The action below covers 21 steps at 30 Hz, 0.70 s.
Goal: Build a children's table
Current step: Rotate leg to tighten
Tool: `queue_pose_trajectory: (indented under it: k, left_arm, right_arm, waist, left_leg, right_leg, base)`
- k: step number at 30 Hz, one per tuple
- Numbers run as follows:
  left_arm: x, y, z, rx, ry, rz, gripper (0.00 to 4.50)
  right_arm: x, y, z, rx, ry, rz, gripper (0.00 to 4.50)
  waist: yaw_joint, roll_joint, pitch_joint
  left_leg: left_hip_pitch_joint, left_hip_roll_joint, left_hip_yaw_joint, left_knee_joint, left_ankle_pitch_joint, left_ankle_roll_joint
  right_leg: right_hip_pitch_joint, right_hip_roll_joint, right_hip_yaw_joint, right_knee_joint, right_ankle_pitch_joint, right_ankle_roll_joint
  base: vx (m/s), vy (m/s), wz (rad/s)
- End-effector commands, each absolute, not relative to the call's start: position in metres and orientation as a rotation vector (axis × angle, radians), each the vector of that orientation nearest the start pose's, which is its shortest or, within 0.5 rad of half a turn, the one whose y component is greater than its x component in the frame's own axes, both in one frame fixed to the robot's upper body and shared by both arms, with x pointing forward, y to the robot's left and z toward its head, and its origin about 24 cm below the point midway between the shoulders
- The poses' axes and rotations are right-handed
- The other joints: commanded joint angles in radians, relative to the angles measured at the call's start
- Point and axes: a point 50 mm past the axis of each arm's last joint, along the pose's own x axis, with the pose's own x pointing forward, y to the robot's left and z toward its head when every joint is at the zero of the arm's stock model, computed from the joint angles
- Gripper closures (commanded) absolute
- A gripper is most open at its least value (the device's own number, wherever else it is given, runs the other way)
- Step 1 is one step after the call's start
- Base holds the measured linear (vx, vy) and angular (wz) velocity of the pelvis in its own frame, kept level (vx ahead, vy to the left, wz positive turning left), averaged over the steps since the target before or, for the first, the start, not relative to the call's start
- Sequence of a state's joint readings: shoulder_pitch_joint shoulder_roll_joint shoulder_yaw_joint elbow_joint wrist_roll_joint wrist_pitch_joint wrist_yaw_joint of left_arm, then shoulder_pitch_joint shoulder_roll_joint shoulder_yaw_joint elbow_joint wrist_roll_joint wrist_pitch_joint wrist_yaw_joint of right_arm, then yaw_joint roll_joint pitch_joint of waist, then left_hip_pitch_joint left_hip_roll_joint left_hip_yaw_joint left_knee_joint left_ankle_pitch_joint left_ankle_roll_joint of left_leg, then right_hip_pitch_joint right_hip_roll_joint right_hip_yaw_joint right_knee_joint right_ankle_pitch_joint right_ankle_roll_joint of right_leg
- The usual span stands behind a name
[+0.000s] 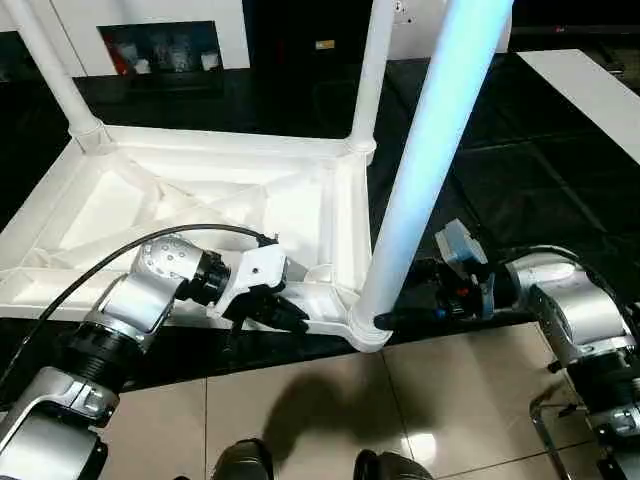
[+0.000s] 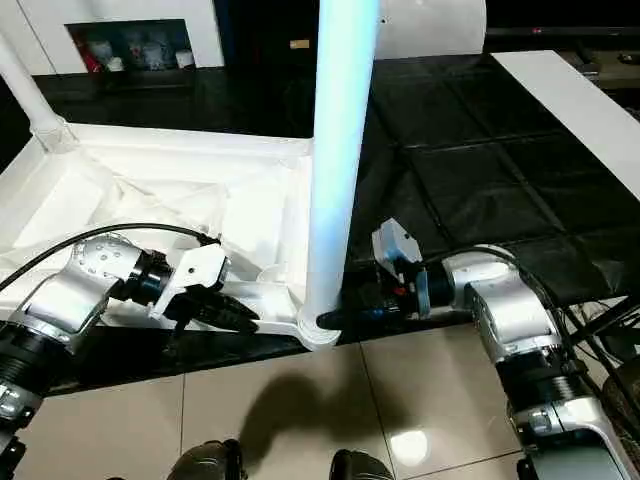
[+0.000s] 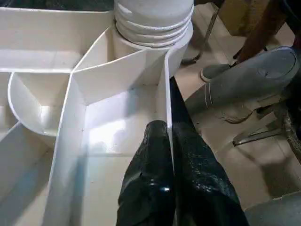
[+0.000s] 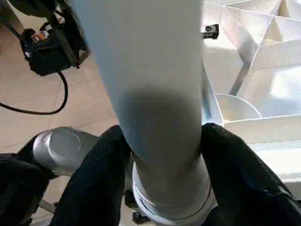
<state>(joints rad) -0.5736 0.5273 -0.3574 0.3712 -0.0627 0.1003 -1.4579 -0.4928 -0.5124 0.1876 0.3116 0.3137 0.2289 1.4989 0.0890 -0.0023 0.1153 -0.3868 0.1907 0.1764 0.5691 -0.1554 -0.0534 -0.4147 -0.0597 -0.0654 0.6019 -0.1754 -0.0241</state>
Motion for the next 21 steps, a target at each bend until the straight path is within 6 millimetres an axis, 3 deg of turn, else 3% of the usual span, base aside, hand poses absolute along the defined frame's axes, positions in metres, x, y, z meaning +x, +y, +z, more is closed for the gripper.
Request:
queue_pose_trajectory:
  k: [1,6,7,9,15,17,18,21]
  left_arm:
    - [0.293,0.140,0.077,0.552,0.473,-1.688,4.50]
    - [0.292,0.138,0.075,0.505,0.485,-1.664,4.50]
    - [0.293,0.137,0.074,0.497,0.483,-1.649,4.50]
    - [0.294,0.134,0.074,0.469,0.480,-1.609,4.50]
    - [0.301,0.120,0.075,0.394,0.456,-1.495,4.50]
    - [0.309,0.107,0.077,0.329,0.432,-1.406,4.50]
    - [0.310,0.106,0.077,0.325,0.429,-1.398,4.50]
    - [0.324,0.083,0.080,0.263,0.392,-1.231,4.50]
  right_arm:
    - [0.289,-0.161,0.096,-0.136,0.295,1.610,2.27]
    - [0.282,-0.159,0.096,-0.043,0.318,1.629,2.53]
    - [0.281,-0.157,0.096,-0.015,0.317,1.621,2.55]
    - [0.278,-0.153,0.096,0.022,0.313,1.605,2.56]
    - [0.276,-0.134,0.088,0.060,0.305,1.493,2.56]
    - [0.278,-0.117,0.081,0.075,0.310,1.385,2.56]
    - [0.279,-0.115,0.080,0.078,0.309,1.375,2.56]
    - [0.284,-0.083,0.073,0.139,0.315,1.197,2.57]
  waist:
    - [-0.005,-0.009,-0.074]
    - [-0.003,-0.007,-0.074]
    - [0.000,-0.002,-0.073]
    - [0.000,-0.004,-0.072]
    - [-0.006,-0.006,-0.059]
    - [-0.013,-0.008,-0.057]
    - [-0.015,-0.007,-0.052]
    - [-0.033,-0.010,-0.046]
  left_leg:
    - [0.019,0.043,-0.005,-0.050,-0.141,0.097]
    - [0.022,0.045,-0.005,-0.051,-0.135,0.100]
    - [0.022,0.045,-0.006,-0.051,-0.135,0.099]
    - [0.023,0.046,-0.005,-0.053,-0.146,0.092]
    - [0.027,0.043,-0.008,-0.062,-0.242,0.042]
    - [0.027,0.039,-0.015,-0.066,-0.271,0.022]
    - [0.030,0.040,-0.014,-0.068,-0.284,0.018]
    - [0.036,0.034,-0.022,-0.071,-0.337,-0.014]
  right_leg:
    - [0.056,-0.079,0.051,-0.064,-0.182,-0.245]
    - [0.055,-0.077,0.051,-0.062,-0.165,-0.250]
    - [0.055,-0.078,0.051,-0.061,-0.163,-0.251]
    - [0.055,-0.078,0.052,-0.066,-0.177,-0.250]
    - [0.047,-0.083,0.054,-0.088,-0.373,-0.196]
    - [0.049,-0.085,0.051,-0.095,-0.457,-0.166]
    - [0.043,-0.084,0.052,-0.100,-0.480,-0.157]
    - [0.037,-0.088,0.047,-0.111,-0.594,-0.119]
  base:
    - [0.000,0.000,0.00]
    - [0.000,0.000,0.00]
    - [0.000,0.000,0.00]
    - [0.000,0.000,0.00]
    - [0.000,0.000,0.00]
    - [0.000,0.000,0.00]
    - [0.000,0.000,0.00]
    - [0.000,0.000,0.00]
